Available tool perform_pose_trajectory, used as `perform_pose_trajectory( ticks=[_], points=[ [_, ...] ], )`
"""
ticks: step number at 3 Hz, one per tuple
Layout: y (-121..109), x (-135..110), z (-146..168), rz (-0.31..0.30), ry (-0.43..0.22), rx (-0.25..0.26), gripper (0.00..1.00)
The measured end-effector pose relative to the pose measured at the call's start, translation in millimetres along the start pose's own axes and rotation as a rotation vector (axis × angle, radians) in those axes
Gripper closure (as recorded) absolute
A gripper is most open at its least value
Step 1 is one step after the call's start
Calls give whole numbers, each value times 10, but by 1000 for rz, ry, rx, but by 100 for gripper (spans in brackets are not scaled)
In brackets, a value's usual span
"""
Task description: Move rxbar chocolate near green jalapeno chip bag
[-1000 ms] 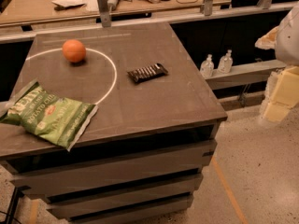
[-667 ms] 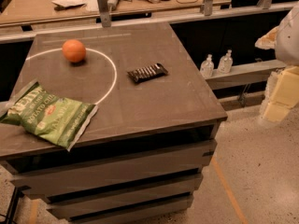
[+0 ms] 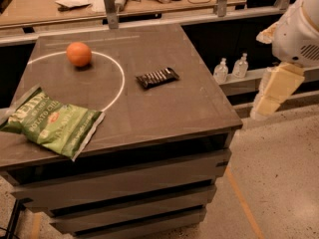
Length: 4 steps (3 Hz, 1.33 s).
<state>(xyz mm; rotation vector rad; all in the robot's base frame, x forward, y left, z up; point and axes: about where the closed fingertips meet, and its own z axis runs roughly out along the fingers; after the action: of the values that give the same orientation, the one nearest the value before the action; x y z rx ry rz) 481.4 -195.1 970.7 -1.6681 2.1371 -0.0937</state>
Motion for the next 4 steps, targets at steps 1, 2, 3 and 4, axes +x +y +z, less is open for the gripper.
perform_pose_trajectory(
  ticks=[1, 2, 3, 4],
  points=[
    [-470, -350, 294, -26, -102, 76, 0],
    [-895, -625, 566, -36, -167, 114, 0],
    [-1270, -822, 894, -27, -253, 84, 0],
    [-1512, -1065, 1361, -36, -360, -37, 0]
  ],
)
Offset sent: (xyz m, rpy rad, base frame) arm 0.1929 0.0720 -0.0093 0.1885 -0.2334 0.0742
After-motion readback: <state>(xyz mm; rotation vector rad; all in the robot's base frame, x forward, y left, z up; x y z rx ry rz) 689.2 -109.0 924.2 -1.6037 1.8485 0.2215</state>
